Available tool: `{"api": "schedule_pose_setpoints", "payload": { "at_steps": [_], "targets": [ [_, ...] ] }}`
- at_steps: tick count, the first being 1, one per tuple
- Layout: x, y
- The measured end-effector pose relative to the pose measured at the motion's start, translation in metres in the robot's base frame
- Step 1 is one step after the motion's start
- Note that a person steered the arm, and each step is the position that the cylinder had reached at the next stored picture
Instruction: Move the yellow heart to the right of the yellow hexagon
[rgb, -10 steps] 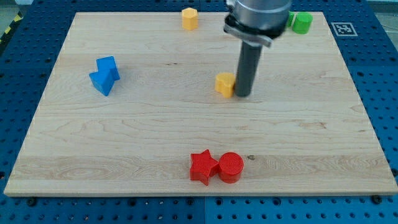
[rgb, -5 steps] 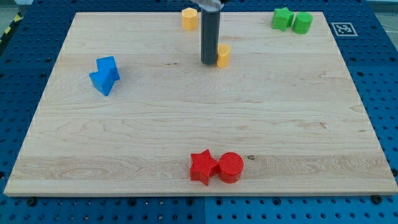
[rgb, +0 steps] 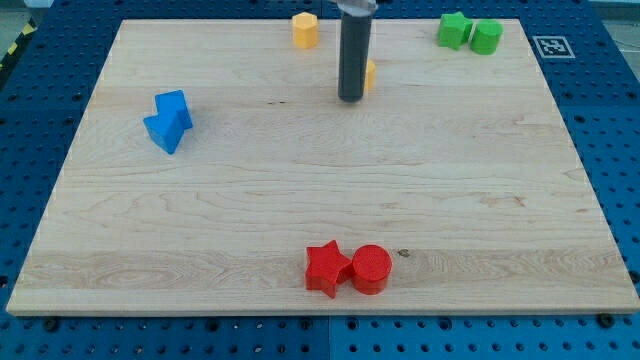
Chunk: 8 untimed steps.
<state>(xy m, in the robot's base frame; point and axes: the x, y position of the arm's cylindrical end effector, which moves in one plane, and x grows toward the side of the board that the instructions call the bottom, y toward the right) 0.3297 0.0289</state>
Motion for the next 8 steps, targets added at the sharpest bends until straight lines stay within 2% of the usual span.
{"api": "schedule_pose_setpoints", "payload": {
  "at_steps": [1,2,3,4,5,7,8],
  "targets": [
    [-0.037,-0.018],
    [-0.035,-0.016],
    [0.0,-0.003],
    [0.015,0.024],
    [-0.003,0.04],
    [-0.058,0.01],
    [-0.067,0.012]
  ]
}}
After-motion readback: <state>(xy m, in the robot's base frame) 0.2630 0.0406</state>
